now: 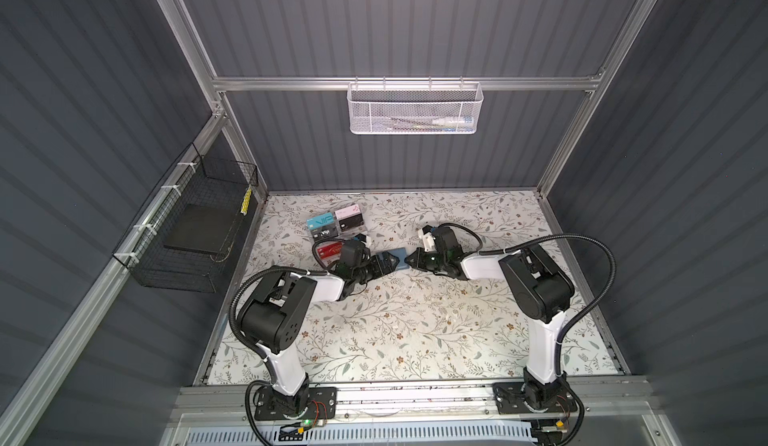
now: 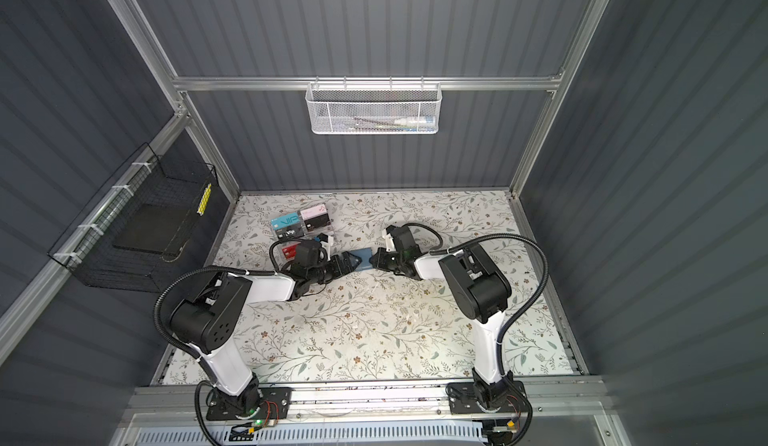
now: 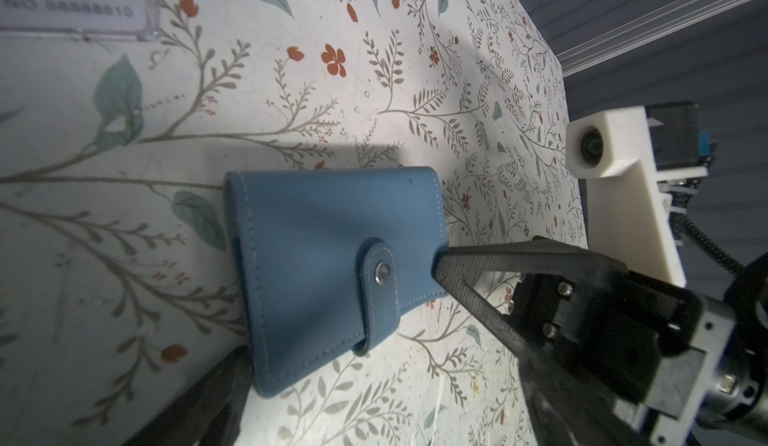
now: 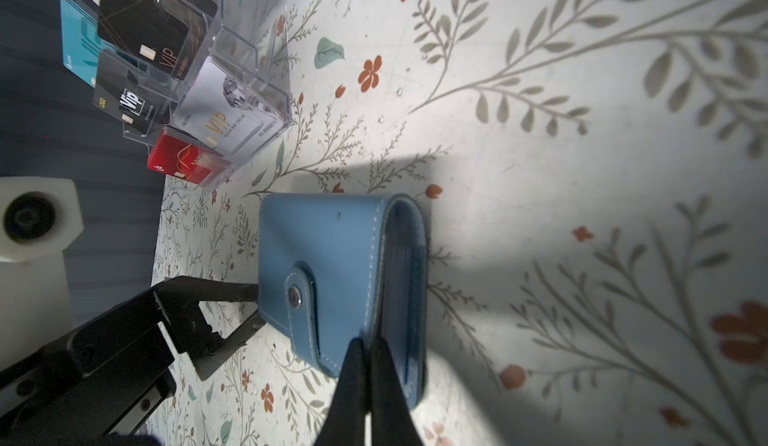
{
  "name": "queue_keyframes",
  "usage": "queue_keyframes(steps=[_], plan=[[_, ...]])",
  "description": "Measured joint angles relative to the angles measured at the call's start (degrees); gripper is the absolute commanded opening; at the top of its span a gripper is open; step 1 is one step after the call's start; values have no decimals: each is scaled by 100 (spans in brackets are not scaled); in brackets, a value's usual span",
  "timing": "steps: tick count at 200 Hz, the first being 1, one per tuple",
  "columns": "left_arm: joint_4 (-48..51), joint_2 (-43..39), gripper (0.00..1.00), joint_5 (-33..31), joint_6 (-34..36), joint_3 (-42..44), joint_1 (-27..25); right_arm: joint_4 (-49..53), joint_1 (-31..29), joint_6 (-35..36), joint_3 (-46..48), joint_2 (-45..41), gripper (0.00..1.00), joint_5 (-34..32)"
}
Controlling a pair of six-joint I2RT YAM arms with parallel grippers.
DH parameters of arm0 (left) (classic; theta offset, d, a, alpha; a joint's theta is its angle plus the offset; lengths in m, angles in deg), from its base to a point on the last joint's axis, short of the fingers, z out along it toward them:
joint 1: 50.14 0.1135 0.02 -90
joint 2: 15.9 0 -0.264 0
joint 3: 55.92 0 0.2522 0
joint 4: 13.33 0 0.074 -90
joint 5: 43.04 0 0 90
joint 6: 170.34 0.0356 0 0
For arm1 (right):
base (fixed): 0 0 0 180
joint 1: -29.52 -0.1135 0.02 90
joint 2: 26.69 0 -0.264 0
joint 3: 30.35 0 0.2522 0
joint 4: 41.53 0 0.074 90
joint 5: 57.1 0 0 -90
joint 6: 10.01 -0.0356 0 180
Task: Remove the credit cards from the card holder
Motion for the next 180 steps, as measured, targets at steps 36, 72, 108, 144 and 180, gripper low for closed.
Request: queue_keyframes(steps=[36,72,108,144,180], plan=[[409,-400,100,87,59,-11,214,584,0,597,-52,-369,0,-7],[774,-901,100,129,223,-201,439,1414,0,1657,-286,-1029,0,2],[820,-933,100,562,216,-332,595,2157,0,2728,-387,-1606,0,98],[424,-892,100,1174,-24,-337,623,2756,0,3405,-428,-2046,0,420],[-1224,-409,100,1965,-737,-201,625,3211,0,3816,-649,-2262,0,804]])
